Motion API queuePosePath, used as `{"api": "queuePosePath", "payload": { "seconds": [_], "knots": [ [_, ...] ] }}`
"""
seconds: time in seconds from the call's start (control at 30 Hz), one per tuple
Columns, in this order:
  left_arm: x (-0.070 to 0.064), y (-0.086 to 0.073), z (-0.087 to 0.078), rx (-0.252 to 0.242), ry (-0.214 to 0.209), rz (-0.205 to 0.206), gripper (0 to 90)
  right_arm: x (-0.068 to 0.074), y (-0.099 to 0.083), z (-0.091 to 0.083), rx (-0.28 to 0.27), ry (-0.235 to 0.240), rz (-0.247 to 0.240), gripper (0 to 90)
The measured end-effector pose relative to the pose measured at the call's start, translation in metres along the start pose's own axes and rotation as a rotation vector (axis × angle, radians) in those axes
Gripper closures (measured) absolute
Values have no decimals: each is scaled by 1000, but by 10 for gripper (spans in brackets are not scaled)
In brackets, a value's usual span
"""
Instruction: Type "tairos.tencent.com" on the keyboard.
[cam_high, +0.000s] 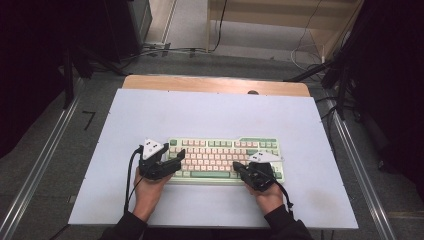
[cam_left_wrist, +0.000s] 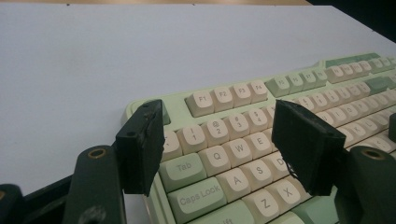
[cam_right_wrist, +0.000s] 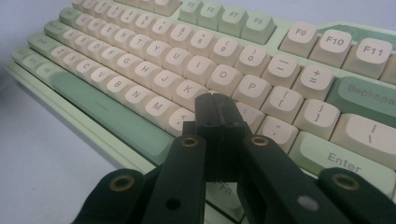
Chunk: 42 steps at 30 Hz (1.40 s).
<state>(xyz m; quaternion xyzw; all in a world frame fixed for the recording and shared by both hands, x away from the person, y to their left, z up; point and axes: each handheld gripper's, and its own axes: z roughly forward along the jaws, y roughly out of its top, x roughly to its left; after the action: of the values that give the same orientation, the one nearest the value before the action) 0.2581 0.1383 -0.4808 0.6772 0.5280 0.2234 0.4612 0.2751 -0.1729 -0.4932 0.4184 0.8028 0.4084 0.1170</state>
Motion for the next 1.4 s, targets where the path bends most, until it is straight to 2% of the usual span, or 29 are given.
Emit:
{"api": "queuePosePath", "payload": {
  "seconds": [0.3, 0.5, 0.73, 0.9, 1.0, 1.17, 1.4],
  "knots": [
    [0, 0, 1, 2, -5, -2, 353, -1, -1, 1, 3, 0, 7, 877],
    [-1, 0, 1, 4, -7, -3, 354, -4, 1, -6, -41, 10, 31, 856],
    [-1, 0, 2, 7, -11, 1, 358, -6, 3, -10, -72, 12, 46, 719],
    [-2, -1, 1, 6, -13, 0, 369, -7, 5, -10, -79, -2, 47, 515],
    [-2, -1, 1, 10, -18, 3, 385, -8, 6, -11, -85, -14, 49, 421],
    [-3, -2, 0, 8, -37, 5, 456, -11, 7, -10, -94, -24, 55, 338],
    [-7, -4, -1, 20, -97, 27, 679, -12, 9, -8, -94, -30, 57, 312]
  ]
}}
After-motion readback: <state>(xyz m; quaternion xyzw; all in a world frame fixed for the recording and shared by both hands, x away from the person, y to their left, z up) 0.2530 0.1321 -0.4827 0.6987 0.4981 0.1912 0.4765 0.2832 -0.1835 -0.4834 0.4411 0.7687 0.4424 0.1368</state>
